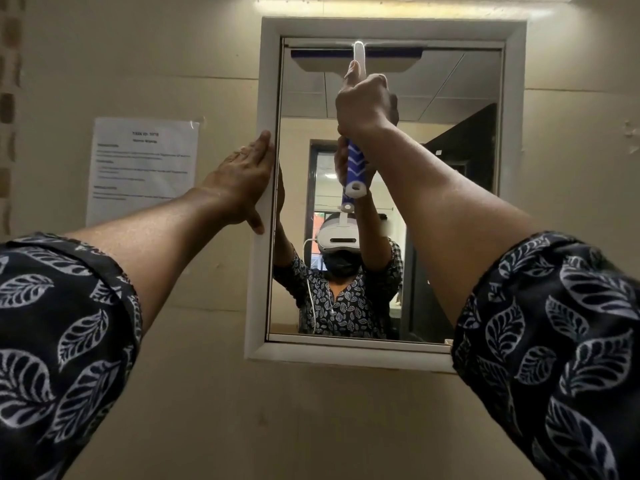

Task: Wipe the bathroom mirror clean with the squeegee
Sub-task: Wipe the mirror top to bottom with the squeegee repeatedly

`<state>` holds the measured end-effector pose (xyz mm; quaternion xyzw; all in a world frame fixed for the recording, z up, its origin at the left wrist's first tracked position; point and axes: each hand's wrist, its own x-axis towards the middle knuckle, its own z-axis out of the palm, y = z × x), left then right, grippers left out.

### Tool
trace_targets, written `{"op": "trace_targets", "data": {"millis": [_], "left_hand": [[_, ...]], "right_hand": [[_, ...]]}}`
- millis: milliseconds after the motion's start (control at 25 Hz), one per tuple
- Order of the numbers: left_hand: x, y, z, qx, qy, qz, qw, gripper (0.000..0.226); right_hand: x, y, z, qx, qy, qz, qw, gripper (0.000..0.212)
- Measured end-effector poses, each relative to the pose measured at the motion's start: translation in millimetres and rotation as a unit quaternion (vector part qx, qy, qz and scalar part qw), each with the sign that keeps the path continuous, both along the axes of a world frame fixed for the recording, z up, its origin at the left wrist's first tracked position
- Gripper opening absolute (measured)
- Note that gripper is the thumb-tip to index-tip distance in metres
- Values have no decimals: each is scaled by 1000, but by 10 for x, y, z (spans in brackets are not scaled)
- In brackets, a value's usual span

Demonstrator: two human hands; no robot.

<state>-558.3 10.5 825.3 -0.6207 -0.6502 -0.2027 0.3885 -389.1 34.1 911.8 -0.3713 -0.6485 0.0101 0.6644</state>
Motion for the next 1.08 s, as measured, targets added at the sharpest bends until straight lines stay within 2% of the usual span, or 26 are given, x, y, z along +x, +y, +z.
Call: {"op": "trace_targets", "data": {"millis": [120,240,520,760,1080], "left_hand": [[-8,-15,-4,-1,3,-5,1000,134],[-11,-34,-3,-2,4,-11,1000,134],[-13,-32,-7,9,3,-12,1000,135],[23,-33,-6,4,-5,-5,1000,136],[95,-17,2,-8,-33,8,999,135]], "right_hand": [[-50,-22,-216,19,26,24,999,41],[-114,1,-644,30,51,71,996,39],[-115,-26,-1725,-7,40,57,998,42],[-122,-149,-2203,-68,24,26,997,52],[-123,-371,-3322,-133,21,-13,991,35]]}}
